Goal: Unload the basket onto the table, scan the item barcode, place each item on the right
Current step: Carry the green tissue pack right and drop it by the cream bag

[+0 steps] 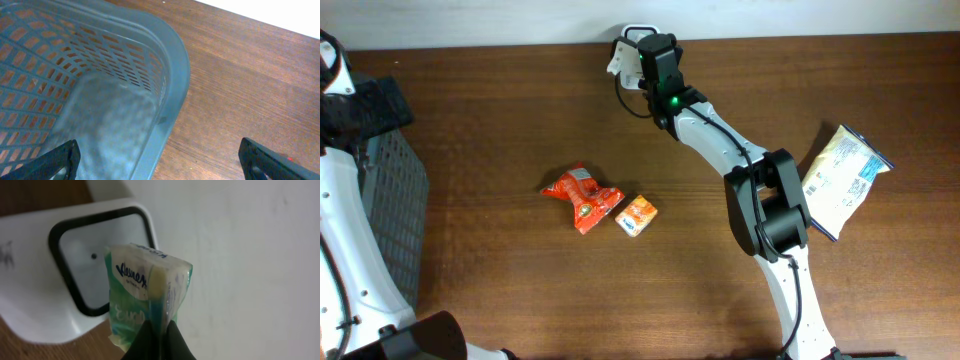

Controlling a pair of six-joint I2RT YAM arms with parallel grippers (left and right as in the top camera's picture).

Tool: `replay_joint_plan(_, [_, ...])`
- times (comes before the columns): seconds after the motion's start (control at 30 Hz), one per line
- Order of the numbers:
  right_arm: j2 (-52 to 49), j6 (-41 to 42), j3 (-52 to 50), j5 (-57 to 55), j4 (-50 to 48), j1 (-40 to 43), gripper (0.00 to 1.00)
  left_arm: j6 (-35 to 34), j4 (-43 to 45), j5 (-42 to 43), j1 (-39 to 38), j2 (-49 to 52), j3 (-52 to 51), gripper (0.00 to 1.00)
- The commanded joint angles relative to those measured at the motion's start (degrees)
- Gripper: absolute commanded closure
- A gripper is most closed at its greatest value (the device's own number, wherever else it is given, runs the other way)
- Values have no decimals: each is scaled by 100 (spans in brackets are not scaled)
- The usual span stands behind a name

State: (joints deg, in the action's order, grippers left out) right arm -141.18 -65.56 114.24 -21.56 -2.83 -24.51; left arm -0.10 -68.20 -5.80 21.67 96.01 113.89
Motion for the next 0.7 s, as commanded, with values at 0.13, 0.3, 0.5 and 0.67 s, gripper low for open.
replay_joint_plan(0.13, [-72, -966, 52, 55, 87, -26, 96, -55, -7, 42, 15, -87, 22, 1])
replay_joint_plan(0.3, [59, -887, 52, 13, -363, -79, 96, -55, -7, 42, 15, -87, 22, 1])
replay_joint_plan(0.5, [1427, 522, 52, 13, 546, -332, 96, -55, -7, 42, 15, -87, 22, 1])
replay_joint_plan(0.67, [3250, 4752, 52, 341, 4105, -365, 96, -55, -7, 42, 15, -87, 22, 1])
